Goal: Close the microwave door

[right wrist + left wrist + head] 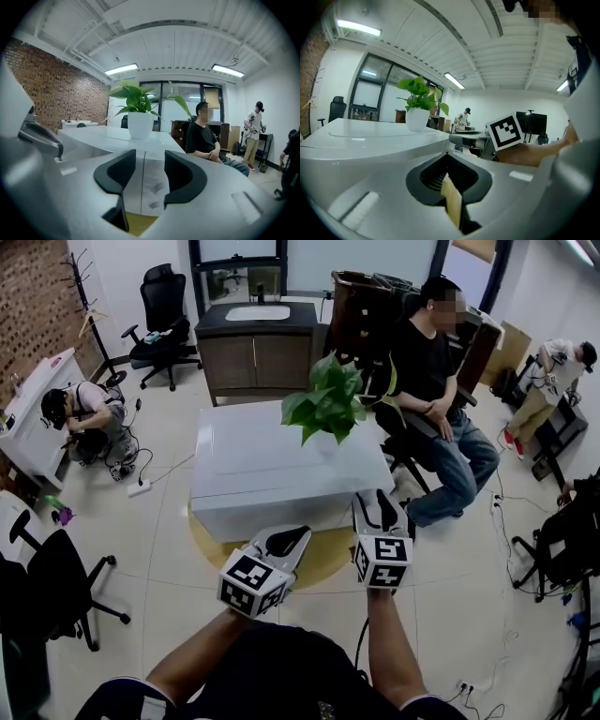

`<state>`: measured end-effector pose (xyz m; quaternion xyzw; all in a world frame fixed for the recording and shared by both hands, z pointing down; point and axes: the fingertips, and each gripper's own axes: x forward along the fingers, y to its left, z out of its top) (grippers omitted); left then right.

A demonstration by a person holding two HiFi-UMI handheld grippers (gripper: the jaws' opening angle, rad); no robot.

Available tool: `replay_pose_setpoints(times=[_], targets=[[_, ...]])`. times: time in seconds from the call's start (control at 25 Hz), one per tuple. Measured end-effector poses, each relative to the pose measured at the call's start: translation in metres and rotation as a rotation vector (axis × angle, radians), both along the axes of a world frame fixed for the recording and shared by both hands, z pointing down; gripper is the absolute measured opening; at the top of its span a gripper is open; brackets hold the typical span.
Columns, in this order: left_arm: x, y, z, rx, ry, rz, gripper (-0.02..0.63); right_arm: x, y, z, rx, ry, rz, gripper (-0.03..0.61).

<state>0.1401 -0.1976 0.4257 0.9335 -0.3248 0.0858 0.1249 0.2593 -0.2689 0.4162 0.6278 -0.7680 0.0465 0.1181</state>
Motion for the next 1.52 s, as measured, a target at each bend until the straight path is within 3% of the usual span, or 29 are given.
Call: replay_pose_setpoints(times=[0.2, 0.36, 0.76, 1.04, 1.52], targets=[[0.0, 0.004, -0.009, 0.018, 0.009, 0.004, 0.011, -0.007, 0.022, -0.018, 0.055, -0.059, -0.059, 0.172], [0.0, 0.005, -0.015, 0.035, 0.014, 0.005, 0.011, -0.022, 0.043, -0.032, 0.091, -0.083, -0.143, 0.118], [-0.003, 0.015, -0.022, 0.048, 0.02, -0.008, 0.011, -0.073, 0.083, -0.027, 0.038, -0.143, -0.36, 0.058], [-0.01, 0.022, -0.022, 0.048, 0.028, -0.029, 0.011, -0.086, 0.093, -0.027, 0.039, -0.159, -0.407, 0.005], [-0.012, 0.026, -0.023, 0.049, 0.036, -0.045, 0.011, -0.09, 0.097, -0.036, 0.052, -0.154, -0.423, 0.002]])
